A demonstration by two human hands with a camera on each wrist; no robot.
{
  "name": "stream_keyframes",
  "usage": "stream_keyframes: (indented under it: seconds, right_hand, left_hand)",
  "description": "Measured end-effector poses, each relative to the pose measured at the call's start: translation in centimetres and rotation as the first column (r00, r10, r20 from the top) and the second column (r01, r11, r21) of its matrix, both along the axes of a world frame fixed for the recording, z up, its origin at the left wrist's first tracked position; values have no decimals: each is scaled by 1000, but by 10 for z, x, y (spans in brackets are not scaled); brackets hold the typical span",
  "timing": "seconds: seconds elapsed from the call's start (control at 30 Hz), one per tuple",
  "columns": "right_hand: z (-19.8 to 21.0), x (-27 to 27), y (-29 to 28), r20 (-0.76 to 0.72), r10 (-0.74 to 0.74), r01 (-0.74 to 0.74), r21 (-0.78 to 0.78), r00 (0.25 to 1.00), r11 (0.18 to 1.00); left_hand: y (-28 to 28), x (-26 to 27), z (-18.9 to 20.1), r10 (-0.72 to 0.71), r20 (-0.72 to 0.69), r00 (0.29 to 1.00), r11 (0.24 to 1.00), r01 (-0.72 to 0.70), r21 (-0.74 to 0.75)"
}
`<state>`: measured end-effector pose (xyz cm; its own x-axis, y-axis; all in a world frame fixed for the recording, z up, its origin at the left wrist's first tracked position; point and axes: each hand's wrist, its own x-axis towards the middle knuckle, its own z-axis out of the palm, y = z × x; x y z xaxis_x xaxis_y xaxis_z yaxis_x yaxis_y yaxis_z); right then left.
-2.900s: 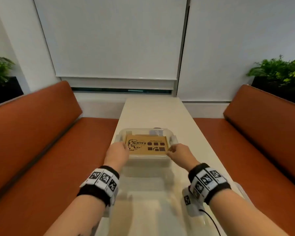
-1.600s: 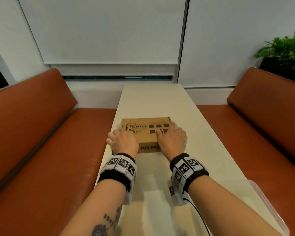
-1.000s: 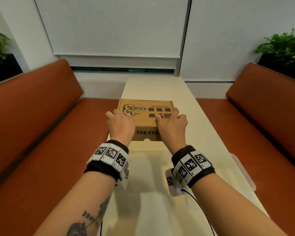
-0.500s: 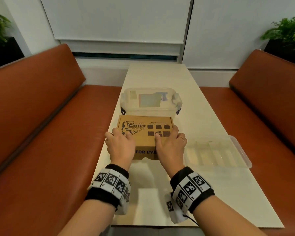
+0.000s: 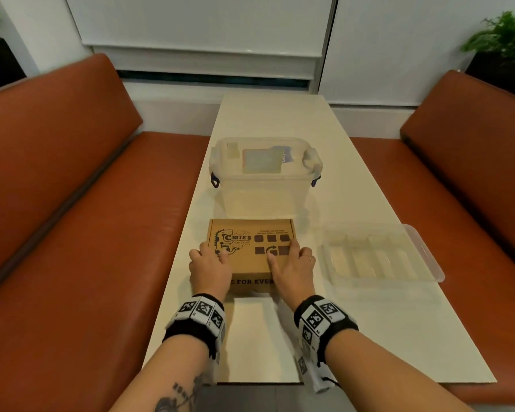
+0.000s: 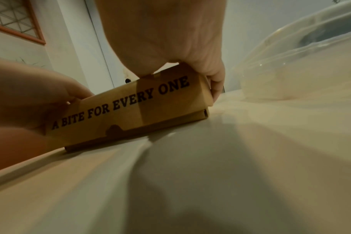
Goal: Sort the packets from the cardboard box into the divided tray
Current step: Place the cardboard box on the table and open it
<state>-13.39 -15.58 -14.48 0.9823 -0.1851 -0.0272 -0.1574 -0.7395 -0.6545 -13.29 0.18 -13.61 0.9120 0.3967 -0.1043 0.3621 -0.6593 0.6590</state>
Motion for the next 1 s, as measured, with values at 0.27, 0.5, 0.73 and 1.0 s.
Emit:
stream_keyframes:
  seconds: [0.27, 0.5, 0.73, 1.0]
  right_hand:
    - [9, -4, -3, 36, 9, -7, -49, 999, 999]
    - [43, 7, -8, 351, 128, -118, -51, 928, 992]
    - [61, 26, -27, 535, 142, -243, 123, 833, 962]
    - [92, 67, -38, 545, 60, -177, 165, 836, 970]
  left_hand:
    - [9, 8, 21, 3, -239, 971, 990, 30, 137]
    - [31, 32, 67, 58, -87, 995, 995, -50, 82]
    - [40, 45, 97, 250, 372, 894, 906, -80, -415]
    - [34, 48, 93, 154, 549, 822, 779, 241, -579]
